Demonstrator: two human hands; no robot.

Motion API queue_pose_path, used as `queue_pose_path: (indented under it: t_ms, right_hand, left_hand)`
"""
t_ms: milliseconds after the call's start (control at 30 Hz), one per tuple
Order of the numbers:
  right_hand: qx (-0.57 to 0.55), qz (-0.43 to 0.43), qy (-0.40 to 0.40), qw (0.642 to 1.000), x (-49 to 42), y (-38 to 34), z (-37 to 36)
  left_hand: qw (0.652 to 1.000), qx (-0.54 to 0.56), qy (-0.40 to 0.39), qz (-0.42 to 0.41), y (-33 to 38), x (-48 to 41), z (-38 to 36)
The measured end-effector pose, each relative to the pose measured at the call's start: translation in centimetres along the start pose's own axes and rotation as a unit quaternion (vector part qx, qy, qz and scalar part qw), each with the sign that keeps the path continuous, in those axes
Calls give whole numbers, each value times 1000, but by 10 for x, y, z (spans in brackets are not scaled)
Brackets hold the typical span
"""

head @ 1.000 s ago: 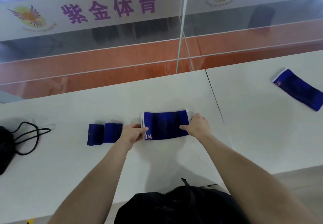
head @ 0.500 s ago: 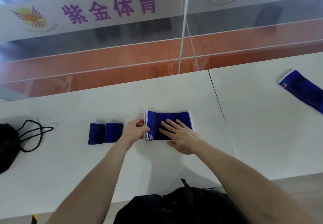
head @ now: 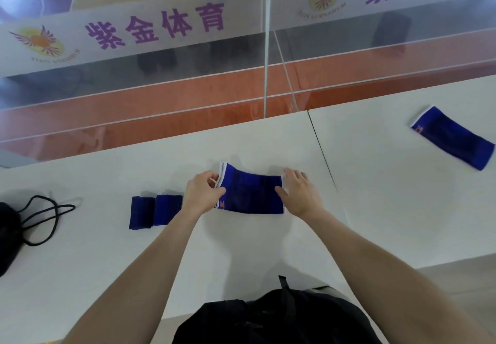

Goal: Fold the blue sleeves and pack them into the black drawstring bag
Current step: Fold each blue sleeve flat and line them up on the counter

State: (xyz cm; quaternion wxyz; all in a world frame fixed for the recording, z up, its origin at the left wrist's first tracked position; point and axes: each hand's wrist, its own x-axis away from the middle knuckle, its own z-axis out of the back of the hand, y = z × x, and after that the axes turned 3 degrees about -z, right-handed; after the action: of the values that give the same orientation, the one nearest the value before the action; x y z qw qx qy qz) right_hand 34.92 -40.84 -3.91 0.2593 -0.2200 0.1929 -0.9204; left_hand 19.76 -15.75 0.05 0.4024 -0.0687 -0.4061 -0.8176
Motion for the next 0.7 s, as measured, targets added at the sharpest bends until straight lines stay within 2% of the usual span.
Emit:
queue_pose_path:
  t_ms: [167, 300, 400, 500, 600, 700]
  right_hand:
    - [-72, -119, -92, 986, -24, 5, 7]
    - [-13, -118, -115, 986, -34, -1, 8]
    - [-21, -145, -143, 979, -38, -5, 16]
    - [-140, -200, -177, 953, -38, -7, 22]
    - [-315, -238, -173, 902, -30, -12, 29]
    - [-439, -244, -164, 849, -19, -22, 35]
  left_hand:
    - [998, -42, -28, -29, 14, -4, 6]
    - [997, -60, -37, -35, 15, -4, 7]
    - [997, -55, -41, -34, 17, -1, 6]
    - [997, -35, -50, -41, 24, 1, 1]
    - [996, -19, -66, -52, 33, 4, -3]
    - [995, -22, -78, -54, 38, 6, -7]
